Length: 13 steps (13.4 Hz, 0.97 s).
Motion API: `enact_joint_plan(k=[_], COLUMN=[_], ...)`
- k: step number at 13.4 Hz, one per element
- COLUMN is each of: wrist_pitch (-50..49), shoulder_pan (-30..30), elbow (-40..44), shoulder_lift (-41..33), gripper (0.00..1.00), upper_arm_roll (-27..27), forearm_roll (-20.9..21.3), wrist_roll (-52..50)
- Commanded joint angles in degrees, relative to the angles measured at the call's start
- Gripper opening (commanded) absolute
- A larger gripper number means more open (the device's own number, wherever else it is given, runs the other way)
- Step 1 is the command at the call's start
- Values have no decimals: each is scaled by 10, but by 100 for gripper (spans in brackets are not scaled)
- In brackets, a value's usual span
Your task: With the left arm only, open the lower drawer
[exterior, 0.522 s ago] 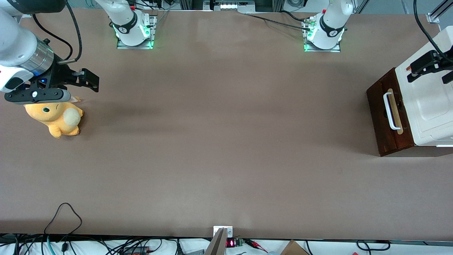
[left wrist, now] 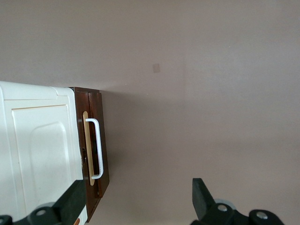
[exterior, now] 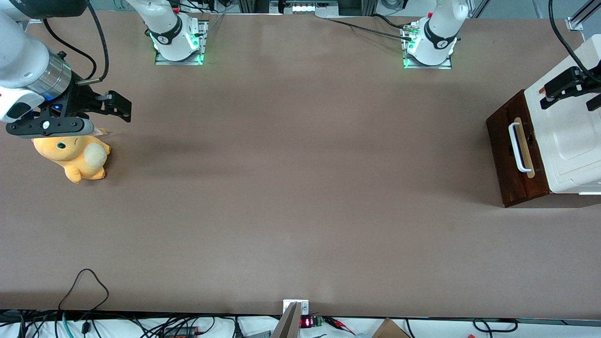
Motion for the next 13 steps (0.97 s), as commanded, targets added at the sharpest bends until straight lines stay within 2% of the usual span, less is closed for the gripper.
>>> enact_joint_plan(k=[1, 11, 13], wrist_pitch=[-2, -8, -13], shoulder_pan=[2, 2, -4], elbow=[2, -5, -6], shoulder_lift=[-4, -2, 7], gripper=[100, 100, 100], upper_arm_roll=[-1, -1, -3], forearm_roll=[-8, -8, 11], wrist_roll=[2, -6, -21])
